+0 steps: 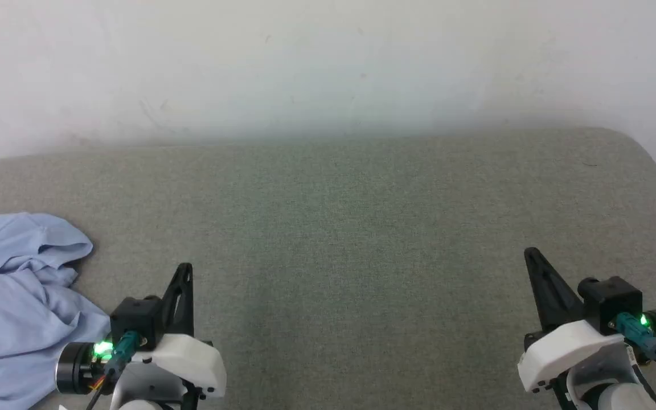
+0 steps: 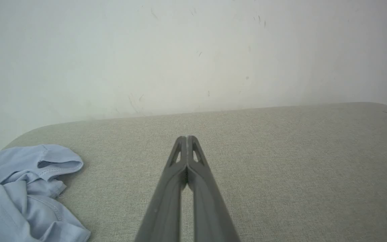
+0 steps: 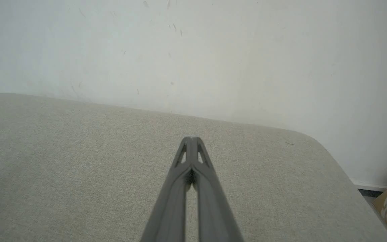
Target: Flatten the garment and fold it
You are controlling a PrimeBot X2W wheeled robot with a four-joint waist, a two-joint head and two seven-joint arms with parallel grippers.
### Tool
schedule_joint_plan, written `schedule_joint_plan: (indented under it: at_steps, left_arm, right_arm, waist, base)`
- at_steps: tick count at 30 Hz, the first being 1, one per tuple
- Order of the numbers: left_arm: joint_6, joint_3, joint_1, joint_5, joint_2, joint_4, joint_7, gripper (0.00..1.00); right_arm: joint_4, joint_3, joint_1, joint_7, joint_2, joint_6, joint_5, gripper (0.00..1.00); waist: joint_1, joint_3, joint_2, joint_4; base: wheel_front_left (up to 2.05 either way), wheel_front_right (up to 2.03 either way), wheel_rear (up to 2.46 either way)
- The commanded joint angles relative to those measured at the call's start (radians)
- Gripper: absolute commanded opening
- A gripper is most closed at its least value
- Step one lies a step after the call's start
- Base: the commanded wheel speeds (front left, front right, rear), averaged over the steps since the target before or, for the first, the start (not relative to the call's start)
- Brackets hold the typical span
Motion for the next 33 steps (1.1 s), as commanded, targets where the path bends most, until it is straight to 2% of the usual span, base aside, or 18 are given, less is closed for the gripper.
schedule_joint_plan:
  at_steps: [1, 19, 20, 33]
  left_arm:
    - [0.006, -0.001, -0.009, 0.006, 0.000, -0.005, 0.000, 0.00]
    - [0.006, -0.001, -0.009, 0.006, 0.000, -0.005, 0.000, 0.00]
    - [0.006, -0.001, -0.009, 0.006, 0.000, -0.005, 0.000, 1.00]
    - [0.000, -0.011, -0.006, -0.031, 0.000, 0.013, -0.023, 1.00]
  right_arm:
    - [0.002, -0.002, -0.009, 0.001, 0.003, -0.001, -0.006, 0.00]
    - [0.002, -0.002, -0.009, 0.001, 0.003, -0.001, -0.006, 0.00]
    - [0.002, -0.002, -0.009, 0.001, 0.003, -0.001, -0.006, 1.00]
    - [0.020, -0.010, -0.001, -0.023, 0.000, 0.000, 0.024, 1.00]
  waist:
    - [0.0000, 0.000, -0.0001, 0.000]
    - [0.0000, 0.000, -0.0001, 0.000]
    - [0.0000, 0.000, -0.0001, 0.000]
    - [0.0000, 0.001, -0.0001, -0.002]
  base:
    - [0.00, 0.00, 0.00]
    - [0.00, 0.00, 0.00]
    - [0.00, 0.00, 0.00]
    - [0.00, 0.00, 0.00]
